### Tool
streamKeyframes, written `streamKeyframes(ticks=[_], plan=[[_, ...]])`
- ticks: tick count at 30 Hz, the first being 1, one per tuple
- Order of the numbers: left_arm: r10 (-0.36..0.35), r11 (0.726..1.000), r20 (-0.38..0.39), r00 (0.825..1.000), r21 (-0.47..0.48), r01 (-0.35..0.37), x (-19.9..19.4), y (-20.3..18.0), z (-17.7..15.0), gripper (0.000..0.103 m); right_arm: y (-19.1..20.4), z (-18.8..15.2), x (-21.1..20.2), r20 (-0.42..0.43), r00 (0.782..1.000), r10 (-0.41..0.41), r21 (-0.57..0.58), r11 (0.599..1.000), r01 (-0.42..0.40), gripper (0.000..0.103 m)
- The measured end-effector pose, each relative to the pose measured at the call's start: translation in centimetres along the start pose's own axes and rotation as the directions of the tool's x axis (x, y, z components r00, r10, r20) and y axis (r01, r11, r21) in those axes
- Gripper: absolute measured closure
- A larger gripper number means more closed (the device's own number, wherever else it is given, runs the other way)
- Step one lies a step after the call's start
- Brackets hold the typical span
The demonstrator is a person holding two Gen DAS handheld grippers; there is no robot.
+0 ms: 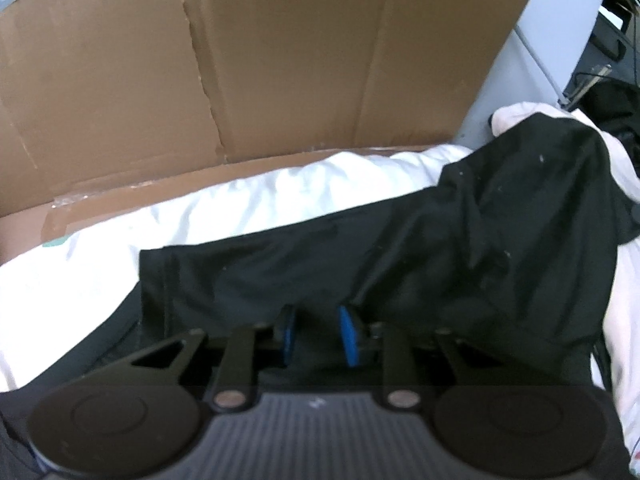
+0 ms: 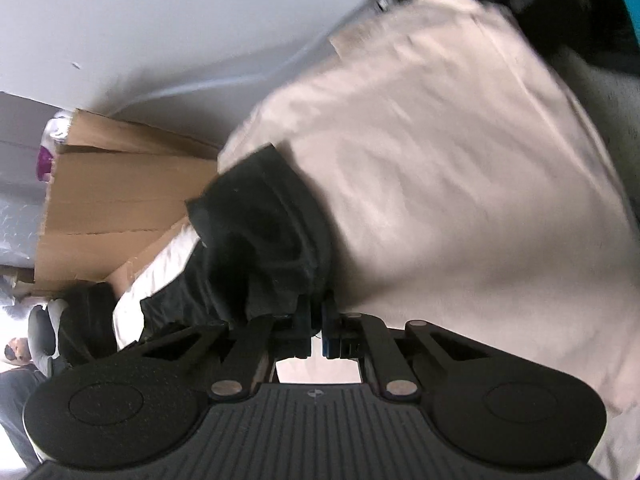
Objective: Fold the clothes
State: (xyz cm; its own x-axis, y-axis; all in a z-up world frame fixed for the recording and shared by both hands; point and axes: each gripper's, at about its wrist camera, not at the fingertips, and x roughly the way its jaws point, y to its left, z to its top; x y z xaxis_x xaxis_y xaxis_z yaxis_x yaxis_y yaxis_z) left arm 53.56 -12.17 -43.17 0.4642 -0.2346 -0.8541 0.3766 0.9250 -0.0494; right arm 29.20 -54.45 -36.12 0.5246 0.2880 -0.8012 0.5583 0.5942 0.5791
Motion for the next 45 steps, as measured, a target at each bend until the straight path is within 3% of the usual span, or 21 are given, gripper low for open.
streamKeyframes(ticks=[9, 15, 20, 22, 23, 33, 41, 42, 45], plan=[[-0.011, 0.999, -0.004, 1.0, -0.032, 0.011, 0.4, -0.6, 0.7, 0.082, 2.7, 2.7, -5.5, 0.096, 0.995, -0.021, -0.158, 0.987, 0.035, 0.102], [-0.017, 1.0, -0.021, 1.0, -0.022, 0.017, 0.7, -0.7, 0.6, 0.082, 2.0, 2.9, -7.2, 0.105, 0.991, -0.082, -0.211, 0.972, 0.102, 0.101], [-0.015, 1.0, -0.017, 1.0, -0.025, 0.014, 0.8, -0.8, 0.7, 0.082, 0.2, 1.6, -4.9, 0.053, 0.974, -0.219, -0.264, 0.938, 0.225, 0.096], [-0.016, 0.999, -0.007, 1.0, -0.03, 0.016, 0.8, -0.9, 0.8, 0.082, -0.1, 1.5, -4.6, 0.058, 0.972, -0.229, -0.274, 0.932, 0.236, 0.075], [-0.018, 0.999, -0.001, 1.0, -0.032, 0.018, 0.8, -0.8, 0.9, 0.082, 0.0, 1.5, -4.7, 0.066, 0.972, -0.225, -0.279, 0.931, 0.235, 0.058], [-0.019, 0.997, 0.065, 0.998, 0.075, 0.014, 0.7, -1.3, 2.5, 0.082, 5.4, 3.9, -2.8, 0.172, 0.977, -0.129, -0.417, 0.889, 0.19, 0.057], [-0.046, 0.979, 0.081, 0.996, 0.201, 0.029, 1.0, -1.3, 3.8, 0.081, 8.3, 6.3, 1.6, 0.184, 0.972, -0.145, -0.495, 0.841, 0.219, 0.055], [-0.052, 0.976, 0.08, 0.995, 0.215, 0.034, 1.1, -1.3, 4.0, 0.08, 8.5, 6.3, 2.1, 0.186, 0.972, -0.147, -0.503, 0.835, 0.222, 0.055], [-0.091, 0.966, 0.066, 0.994, 0.248, 0.072, 1.9, -1.7, 4.5, 0.065, 9.0, 6.0, 3.3, 0.174, 0.973, -0.15, -0.546, 0.808, 0.222, 0.054]])
